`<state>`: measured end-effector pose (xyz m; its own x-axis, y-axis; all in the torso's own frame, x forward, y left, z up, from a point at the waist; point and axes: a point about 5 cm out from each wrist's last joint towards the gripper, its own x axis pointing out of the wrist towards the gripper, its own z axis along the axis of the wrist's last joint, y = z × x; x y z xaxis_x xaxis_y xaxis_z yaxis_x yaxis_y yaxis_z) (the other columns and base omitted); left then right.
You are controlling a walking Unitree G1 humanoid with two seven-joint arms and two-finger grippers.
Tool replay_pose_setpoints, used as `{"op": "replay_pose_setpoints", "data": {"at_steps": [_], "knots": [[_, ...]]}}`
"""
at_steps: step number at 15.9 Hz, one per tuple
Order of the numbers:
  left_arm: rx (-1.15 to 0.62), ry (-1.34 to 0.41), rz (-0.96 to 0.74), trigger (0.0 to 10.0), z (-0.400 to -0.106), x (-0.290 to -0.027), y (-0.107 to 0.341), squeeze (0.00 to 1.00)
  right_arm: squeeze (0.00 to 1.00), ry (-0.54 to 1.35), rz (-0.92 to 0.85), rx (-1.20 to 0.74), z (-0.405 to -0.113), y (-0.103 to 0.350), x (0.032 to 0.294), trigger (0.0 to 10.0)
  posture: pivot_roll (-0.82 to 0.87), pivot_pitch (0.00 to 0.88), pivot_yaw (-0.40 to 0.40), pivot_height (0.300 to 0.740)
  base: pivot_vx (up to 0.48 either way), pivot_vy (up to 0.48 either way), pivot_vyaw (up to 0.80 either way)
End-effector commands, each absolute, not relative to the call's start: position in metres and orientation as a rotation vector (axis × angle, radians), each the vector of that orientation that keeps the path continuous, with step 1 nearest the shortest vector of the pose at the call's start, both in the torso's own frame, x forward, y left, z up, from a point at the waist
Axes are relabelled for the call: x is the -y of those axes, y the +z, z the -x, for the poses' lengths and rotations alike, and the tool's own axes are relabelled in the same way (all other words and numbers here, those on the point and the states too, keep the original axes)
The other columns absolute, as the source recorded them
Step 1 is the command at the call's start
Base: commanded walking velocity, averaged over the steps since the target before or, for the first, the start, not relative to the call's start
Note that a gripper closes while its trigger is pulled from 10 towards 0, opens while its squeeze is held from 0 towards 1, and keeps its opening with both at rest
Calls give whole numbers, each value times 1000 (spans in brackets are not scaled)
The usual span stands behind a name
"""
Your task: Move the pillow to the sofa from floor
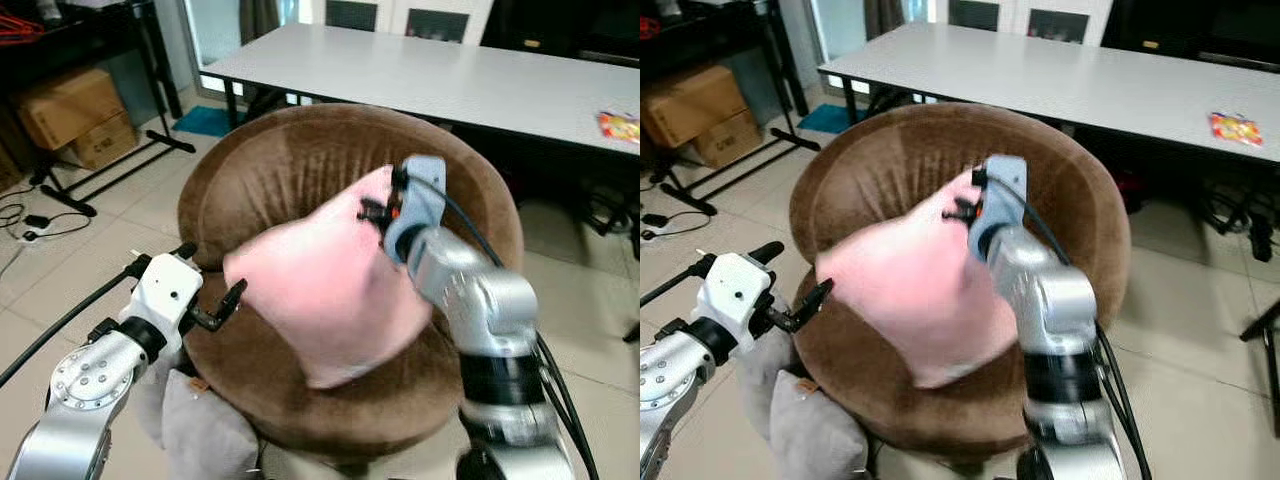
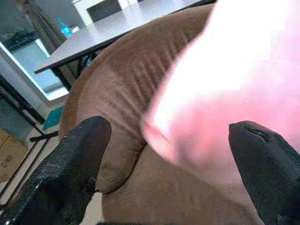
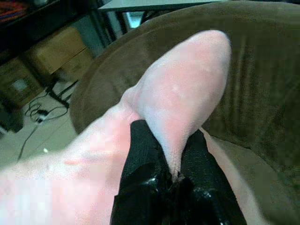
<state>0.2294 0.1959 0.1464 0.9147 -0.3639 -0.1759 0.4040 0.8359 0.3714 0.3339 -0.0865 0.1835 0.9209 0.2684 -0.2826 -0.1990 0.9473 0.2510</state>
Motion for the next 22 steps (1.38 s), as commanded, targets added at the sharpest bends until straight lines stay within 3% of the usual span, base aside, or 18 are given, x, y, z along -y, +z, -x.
{"op": "replay_pose_setpoints", "data": {"at_steps": [1, 4, 8, 12, 14, 15, 19, 22], "knots": [[-95, -424, -410, 10000, -229, -193, 148, 0, 0, 230, -246, -272, -339, 192, 88, 10000, -21, 0, 3, 740, 0, 0, 0], [-104, -445, -409, 10000, -229, -191, 147, 0, 0, 178, -286, -276, -365, 184, 83, 10000, -22, 0, 8, 740, 0, 0, 0], [-120, -477, -422, 10000, -227, -190, 149, 0, 0, -93, -434, -357, -392, 162, 87, 10000, 5, 0, 19, 740, 0, 0, 0], [-137, -502, -427, 10000, -224, -189, 149, 0, 0, -394, -527, -397, -397, 146, 123, 10000, 23, 0, 17, 740, 0, 0, 0], [-138, -520, -421, 10000, -225, -188, 151, 0, 0, -454, -608, -387, -398, 146, 135, 10000, 30, 0, 15, 740, 0, 0, 0], [-131, -532, -402, 10000, -226, -187, 153, 0, 1000, -462, -646, -357, -400, 150, 141, 10000, 32, 0, 15, 740, 0, 0, 0], [-133, -619, -290, 10000, -227, -178, 155, 0, 1000, -378, -557, -177, -408, 172, 152, 10000, 16, 0, 23, 740, 0, 0, 0], [-132, -642, -292, 10000, -232, -176, 153, 0, 1000, -422, -519, -107, -406, 172, 166, 10000, 2, 0, 35, 740, 0, 0, 0]]}}
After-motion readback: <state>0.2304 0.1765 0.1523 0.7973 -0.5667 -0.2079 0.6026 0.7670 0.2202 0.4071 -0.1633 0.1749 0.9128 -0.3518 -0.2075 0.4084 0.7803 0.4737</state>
